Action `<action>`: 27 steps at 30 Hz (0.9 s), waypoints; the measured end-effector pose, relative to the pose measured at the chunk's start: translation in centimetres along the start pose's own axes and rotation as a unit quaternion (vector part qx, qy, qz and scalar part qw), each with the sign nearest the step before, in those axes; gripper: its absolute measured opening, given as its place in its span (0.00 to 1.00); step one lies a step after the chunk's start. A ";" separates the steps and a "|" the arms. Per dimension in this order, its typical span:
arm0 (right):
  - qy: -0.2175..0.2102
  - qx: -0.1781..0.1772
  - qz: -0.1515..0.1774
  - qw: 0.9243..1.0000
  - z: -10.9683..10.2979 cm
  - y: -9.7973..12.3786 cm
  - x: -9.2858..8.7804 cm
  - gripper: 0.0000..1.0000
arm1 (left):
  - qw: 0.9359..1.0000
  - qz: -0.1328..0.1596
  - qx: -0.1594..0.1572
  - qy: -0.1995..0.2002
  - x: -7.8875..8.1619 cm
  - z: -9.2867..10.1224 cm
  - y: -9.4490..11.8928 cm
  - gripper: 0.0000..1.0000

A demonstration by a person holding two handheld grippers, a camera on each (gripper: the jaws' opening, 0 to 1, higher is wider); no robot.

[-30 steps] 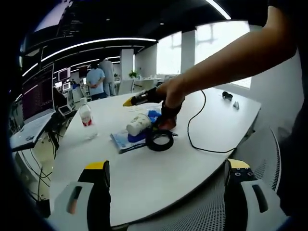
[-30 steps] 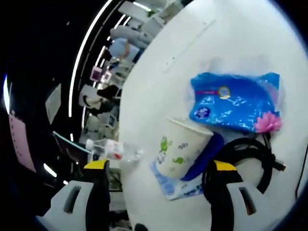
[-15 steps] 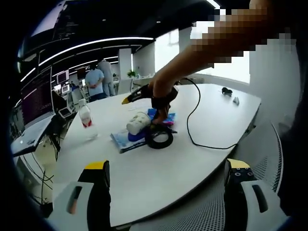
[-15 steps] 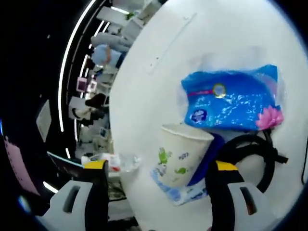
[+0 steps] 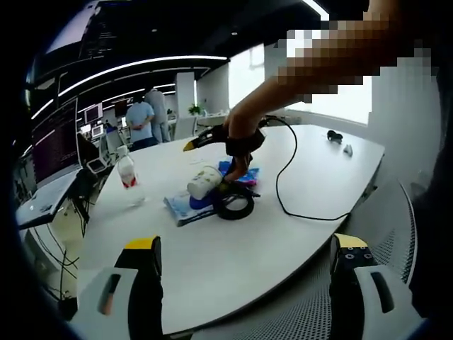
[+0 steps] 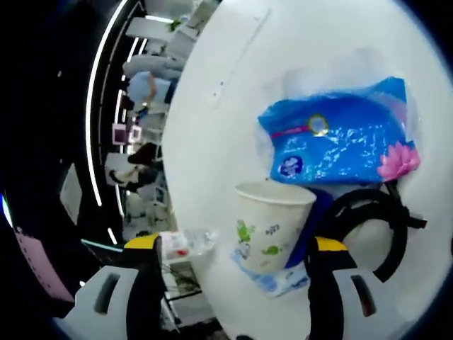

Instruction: Arrange the tabletop items into an orderly group along one side of the table until the central work area is clear of visible clutter.

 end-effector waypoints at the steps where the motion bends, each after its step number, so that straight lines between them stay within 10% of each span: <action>1: -0.008 0.002 0.002 1.000 0.1 0.0 0.0 0.82 | 1.000 0.000 0.000 0.000 0.0 0.0 0.0 0.99; 27: 0.004 0.013 -0.020 1.000 -1.3 0.0 -0.7 0.83 | 1.000 0.003 -0.001 0.003 -0.1 -0.1 0.0 0.99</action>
Point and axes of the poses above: the point that each gripper's makers call its tool centre point, and the gripper's own axes: y roughly backward along the fingers, z roughly to its right, x roughly out of its top, the point moved 10 cm from there along y, roughly backward along the fingers, and after that the axes turned 11 degrees about -z, right-handed, at the moved point
